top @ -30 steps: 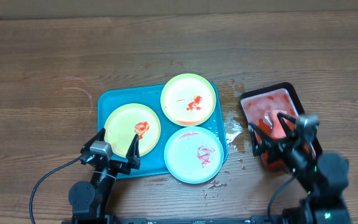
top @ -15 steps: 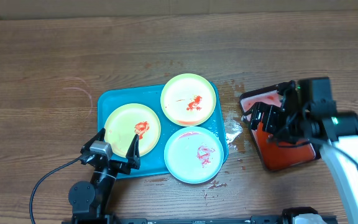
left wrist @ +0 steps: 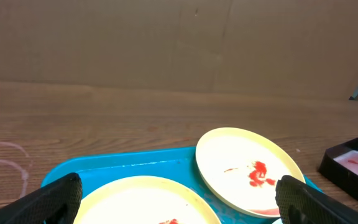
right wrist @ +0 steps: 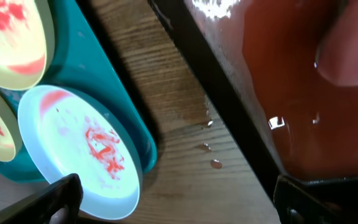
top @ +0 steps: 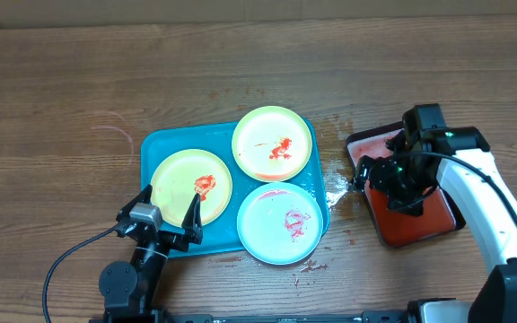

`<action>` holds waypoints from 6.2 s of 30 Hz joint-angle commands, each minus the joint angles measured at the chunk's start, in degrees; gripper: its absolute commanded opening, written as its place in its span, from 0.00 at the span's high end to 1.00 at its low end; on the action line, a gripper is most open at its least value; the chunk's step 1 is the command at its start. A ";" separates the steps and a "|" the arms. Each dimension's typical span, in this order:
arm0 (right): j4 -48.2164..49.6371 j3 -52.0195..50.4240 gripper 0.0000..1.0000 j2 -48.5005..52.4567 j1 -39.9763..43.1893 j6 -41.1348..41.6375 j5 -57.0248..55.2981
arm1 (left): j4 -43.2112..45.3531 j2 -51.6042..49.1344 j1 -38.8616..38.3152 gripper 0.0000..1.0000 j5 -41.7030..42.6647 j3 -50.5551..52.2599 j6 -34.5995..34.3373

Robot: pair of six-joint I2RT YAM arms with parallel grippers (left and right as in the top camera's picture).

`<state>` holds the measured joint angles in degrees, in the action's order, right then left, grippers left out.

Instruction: Clean dirty plates on tray and stack at the side

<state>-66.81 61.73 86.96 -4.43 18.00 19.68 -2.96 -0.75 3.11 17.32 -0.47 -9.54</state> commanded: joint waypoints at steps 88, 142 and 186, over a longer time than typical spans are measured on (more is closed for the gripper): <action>15.08 1.25 0.96 15.61 0.66 5.57 -26.23 | -36.65 -71.25 0.24 0.13 0.11 -56.11 -2.25; 27.23 -12.20 0.96 1.84 13.79 2.16 -0.44 | -37.13 -71.25 0.22 0.23 0.70 -56.02 -2.25; 46.69 -24.09 0.69 1.92 19.30 2.23 13.60 | -37.97 -71.25 0.09 0.22 0.74 -56.02 -2.25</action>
<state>-20.51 37.98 89.62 13.85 20.27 34.09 -40.77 -71.55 3.11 17.19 -55.07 -12.95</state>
